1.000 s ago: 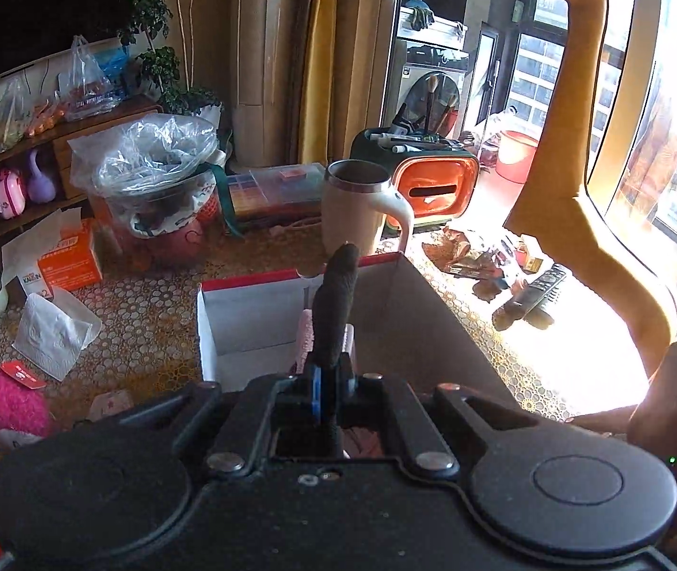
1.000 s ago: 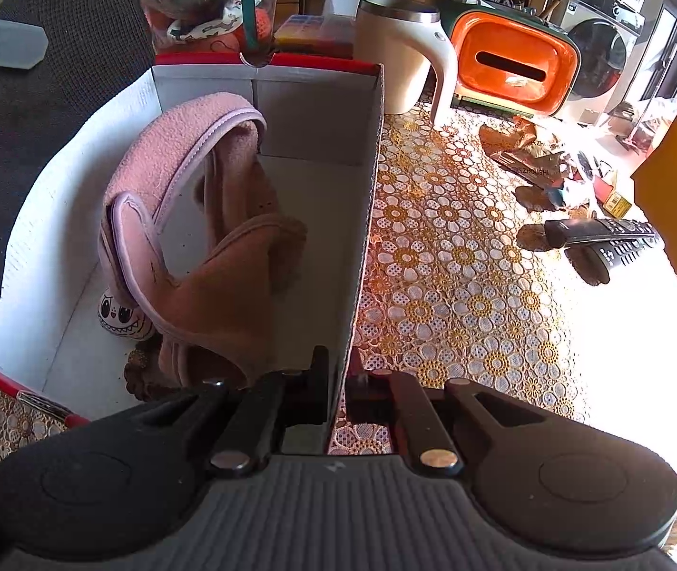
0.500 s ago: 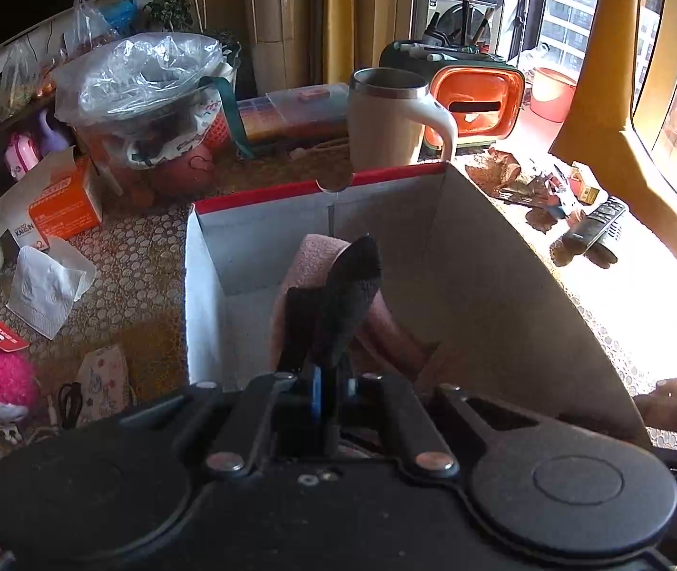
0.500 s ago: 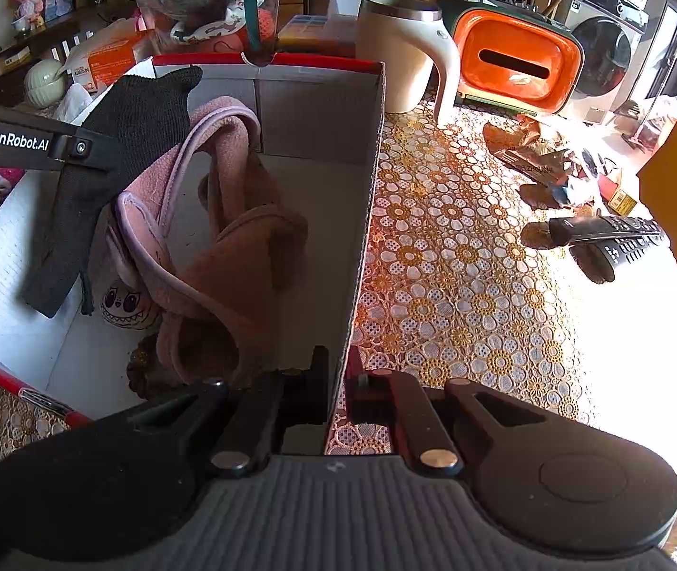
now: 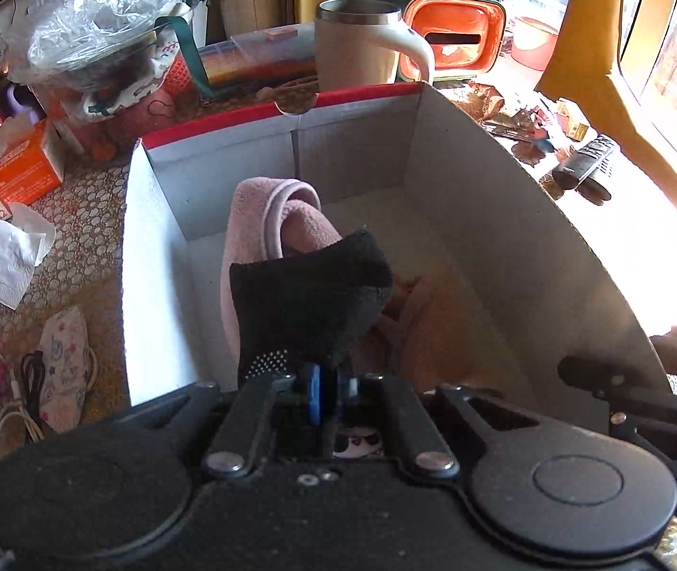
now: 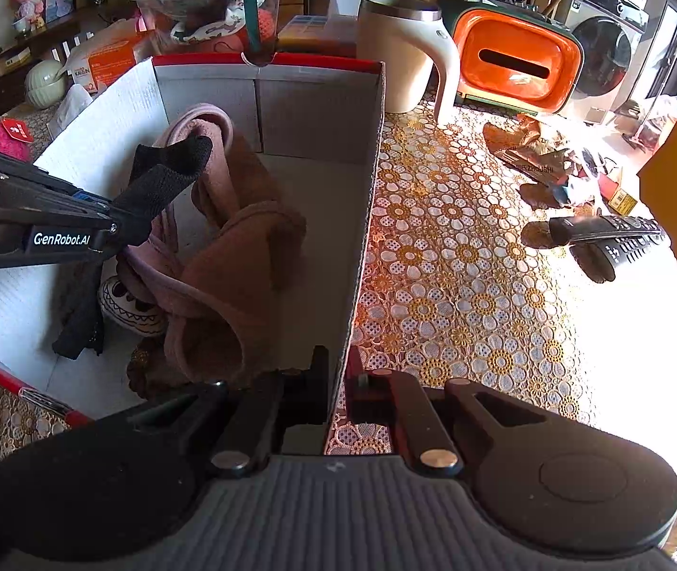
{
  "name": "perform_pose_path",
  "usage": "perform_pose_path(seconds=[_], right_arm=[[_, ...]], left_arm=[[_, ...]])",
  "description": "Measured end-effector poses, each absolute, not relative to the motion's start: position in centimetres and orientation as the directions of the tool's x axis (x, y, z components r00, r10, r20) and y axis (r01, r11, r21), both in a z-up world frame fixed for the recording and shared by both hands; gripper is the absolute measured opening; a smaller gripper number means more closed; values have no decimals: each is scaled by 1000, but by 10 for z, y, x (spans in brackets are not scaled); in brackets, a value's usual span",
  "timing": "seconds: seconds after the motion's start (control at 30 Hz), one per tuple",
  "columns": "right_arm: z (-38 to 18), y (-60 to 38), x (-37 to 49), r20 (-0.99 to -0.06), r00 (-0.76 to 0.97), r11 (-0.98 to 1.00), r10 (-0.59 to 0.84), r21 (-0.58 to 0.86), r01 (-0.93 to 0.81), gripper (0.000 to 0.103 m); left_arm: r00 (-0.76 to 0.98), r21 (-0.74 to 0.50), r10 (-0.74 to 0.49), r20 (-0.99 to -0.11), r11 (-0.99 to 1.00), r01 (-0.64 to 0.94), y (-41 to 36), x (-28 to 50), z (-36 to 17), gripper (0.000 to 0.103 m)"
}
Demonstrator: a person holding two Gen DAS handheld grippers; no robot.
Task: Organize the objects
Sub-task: 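Lower the black sock into the shoebox and open the left tool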
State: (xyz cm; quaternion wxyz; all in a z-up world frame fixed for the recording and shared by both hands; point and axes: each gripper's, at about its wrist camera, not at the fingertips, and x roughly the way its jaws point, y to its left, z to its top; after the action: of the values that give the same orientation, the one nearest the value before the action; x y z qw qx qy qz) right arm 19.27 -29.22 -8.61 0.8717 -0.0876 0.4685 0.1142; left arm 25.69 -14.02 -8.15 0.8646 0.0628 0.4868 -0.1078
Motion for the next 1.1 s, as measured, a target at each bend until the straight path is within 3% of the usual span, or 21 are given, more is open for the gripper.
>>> perform_pose_path(seconds=[0.43, 0.67, 1.1], right_arm=[[-87, -293, 192, -839, 532, 959, 111, -50, -280, 6], [-86, -291, 191, -844, 527, 959, 101, -58, -277, 6], [-84, -285, 189, -844, 532, 954, 67, -101, -281, 6]], left_arm=[[475, -31, -160, -865, 963, 267, -135, 250, -81, 15], [498, -77, -220, -839, 954, 291, -129, 238, -67, 37], [570, -97, -267, -778, 946, 310, -103, 205, -29, 57]])
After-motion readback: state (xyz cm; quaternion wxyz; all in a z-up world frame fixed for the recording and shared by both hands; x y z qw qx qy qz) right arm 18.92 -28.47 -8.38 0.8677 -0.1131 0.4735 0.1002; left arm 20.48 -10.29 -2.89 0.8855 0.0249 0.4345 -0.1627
